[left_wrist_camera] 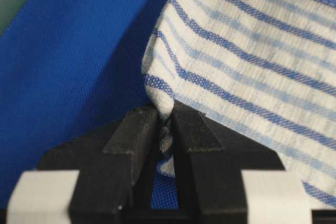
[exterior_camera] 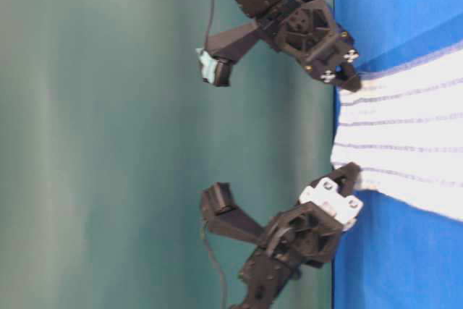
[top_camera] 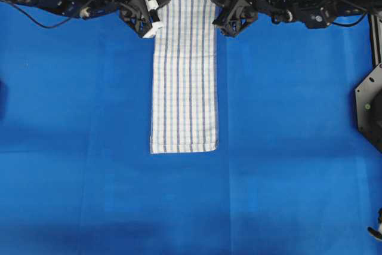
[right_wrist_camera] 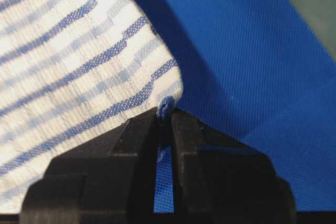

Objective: Fold the blue towel.
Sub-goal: 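Fold the top end down onto the bottom half with both grippers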

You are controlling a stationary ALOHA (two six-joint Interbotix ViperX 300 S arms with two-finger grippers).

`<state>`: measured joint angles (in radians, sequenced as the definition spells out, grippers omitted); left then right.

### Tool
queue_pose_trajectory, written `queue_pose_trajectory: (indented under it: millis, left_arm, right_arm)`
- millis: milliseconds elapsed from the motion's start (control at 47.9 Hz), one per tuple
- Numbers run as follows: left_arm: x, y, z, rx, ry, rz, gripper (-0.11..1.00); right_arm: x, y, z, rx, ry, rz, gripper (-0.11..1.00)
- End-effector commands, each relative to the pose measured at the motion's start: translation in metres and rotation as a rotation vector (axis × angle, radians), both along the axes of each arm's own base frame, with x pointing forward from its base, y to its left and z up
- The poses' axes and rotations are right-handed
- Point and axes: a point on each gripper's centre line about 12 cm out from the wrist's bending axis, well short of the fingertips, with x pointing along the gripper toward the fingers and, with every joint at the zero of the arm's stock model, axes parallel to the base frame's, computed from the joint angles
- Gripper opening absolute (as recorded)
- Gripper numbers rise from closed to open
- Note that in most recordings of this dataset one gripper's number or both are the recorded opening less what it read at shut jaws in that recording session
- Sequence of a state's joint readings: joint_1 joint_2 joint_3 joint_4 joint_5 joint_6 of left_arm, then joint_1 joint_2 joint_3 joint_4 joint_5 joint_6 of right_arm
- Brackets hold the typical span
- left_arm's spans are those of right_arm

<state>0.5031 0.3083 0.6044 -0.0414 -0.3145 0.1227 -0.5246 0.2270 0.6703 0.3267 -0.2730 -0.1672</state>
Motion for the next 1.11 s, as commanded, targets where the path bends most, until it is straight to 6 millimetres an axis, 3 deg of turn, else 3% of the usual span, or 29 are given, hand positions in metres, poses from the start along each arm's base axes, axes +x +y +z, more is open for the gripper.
queue_pose_trajectory:
  millis: [0,250,480,730,1085]
  left_arm:
    - [0.001,-0.002,0.031,0.031,-0.05,-0.008,0.05]
    - [-0.01,-0.035,0.06,0.035,-0.07,-0.065,0.05]
    - [-0.017,-0.092,0.076,0.027,-0.097,-0.186,0.05]
    - [-0.023,-0.157,0.075,-0.028,-0.105,-0.326,0.05]
    - [-0.02,-0.231,0.068,-0.122,-0.105,-0.481,0.05]
  right_arm:
    - [0.002,0.005,0.028,-0.027,-0.054,0.013,0.09]
    - [0.001,0.038,0.055,-0.03,-0.088,0.088,0.09]
    - [0.001,0.088,0.072,-0.005,-0.119,0.194,0.09]
    - [-0.002,0.146,0.066,0.074,-0.113,0.297,0.09]
    - [-0.002,0.203,0.059,0.127,-0.092,0.426,0.09]
